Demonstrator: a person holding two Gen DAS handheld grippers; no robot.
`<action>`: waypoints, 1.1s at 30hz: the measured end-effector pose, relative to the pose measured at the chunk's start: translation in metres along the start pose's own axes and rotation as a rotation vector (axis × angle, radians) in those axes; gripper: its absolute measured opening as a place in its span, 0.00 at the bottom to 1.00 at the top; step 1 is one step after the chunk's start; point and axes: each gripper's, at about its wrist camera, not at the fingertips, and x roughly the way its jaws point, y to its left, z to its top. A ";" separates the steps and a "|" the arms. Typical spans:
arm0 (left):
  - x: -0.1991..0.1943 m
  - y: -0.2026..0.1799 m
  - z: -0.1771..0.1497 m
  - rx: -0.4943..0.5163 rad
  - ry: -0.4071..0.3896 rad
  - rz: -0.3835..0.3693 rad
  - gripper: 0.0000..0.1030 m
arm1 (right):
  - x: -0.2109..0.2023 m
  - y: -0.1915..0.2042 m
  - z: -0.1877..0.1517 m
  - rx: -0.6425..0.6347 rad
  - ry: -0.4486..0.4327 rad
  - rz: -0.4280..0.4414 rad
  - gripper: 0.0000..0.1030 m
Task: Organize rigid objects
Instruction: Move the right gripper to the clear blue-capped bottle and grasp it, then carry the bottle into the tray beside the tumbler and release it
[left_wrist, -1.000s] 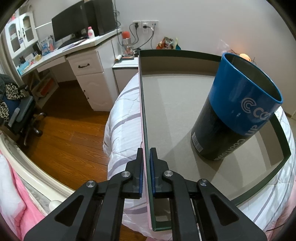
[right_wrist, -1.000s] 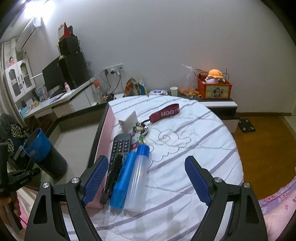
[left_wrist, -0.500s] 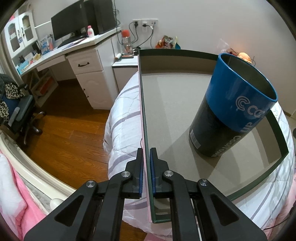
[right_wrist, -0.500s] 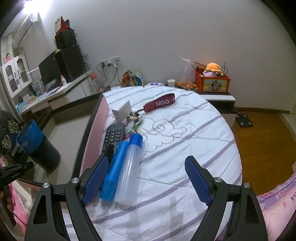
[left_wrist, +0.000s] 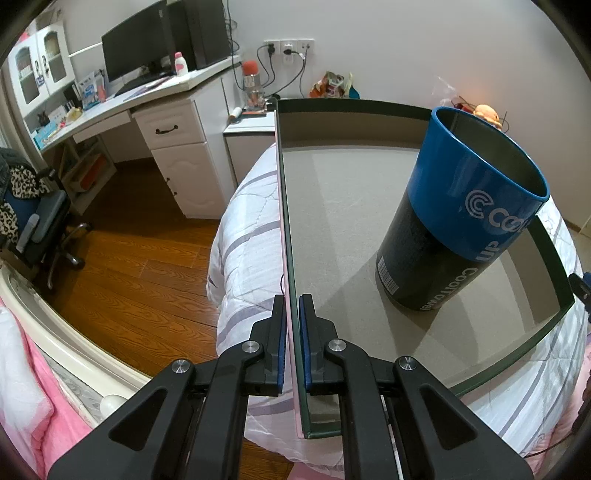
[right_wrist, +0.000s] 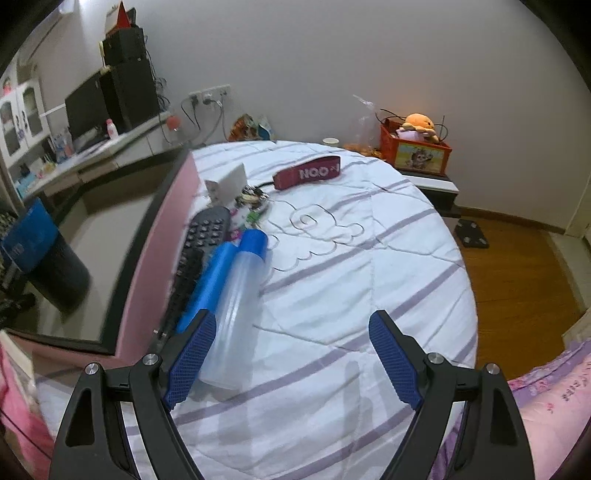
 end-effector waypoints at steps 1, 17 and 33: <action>0.000 0.000 0.000 0.000 0.000 0.000 0.06 | 0.001 0.000 0.000 0.001 0.003 0.004 0.84; 0.000 0.000 0.000 0.000 0.001 -0.002 0.06 | 0.030 0.012 -0.003 -0.044 0.054 -0.025 0.84; 0.002 -0.002 -0.001 0.002 0.001 -0.004 0.07 | 0.041 0.008 0.010 -0.074 0.038 0.045 0.26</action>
